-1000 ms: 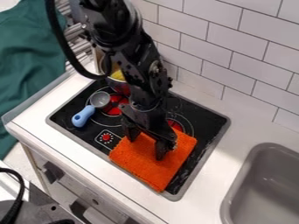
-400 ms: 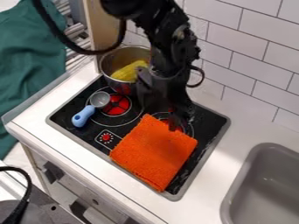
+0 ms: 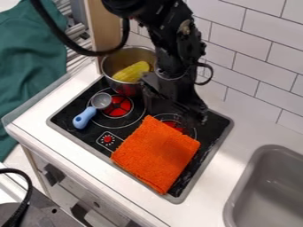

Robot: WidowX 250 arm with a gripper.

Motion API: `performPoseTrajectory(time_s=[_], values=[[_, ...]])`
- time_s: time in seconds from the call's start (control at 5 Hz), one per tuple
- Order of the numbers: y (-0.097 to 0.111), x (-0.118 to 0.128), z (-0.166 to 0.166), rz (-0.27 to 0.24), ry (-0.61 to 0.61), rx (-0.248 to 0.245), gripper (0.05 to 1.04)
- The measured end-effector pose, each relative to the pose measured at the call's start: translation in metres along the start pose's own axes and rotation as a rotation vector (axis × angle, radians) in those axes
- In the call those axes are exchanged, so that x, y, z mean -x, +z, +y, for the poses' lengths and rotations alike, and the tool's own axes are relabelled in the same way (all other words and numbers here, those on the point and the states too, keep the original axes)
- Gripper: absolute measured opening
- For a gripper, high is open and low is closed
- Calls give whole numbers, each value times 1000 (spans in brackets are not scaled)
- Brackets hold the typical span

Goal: Put the orange cloth on the right burner.

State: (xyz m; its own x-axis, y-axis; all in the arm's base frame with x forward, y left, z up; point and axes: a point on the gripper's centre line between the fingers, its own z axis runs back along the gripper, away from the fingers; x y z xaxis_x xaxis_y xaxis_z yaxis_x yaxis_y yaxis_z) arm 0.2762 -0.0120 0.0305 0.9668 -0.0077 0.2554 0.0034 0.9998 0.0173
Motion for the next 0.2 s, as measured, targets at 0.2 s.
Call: performPoseTrajectory(time_s=[0.2], values=[[-7, 2, -3, 23, 14, 41, 999]])
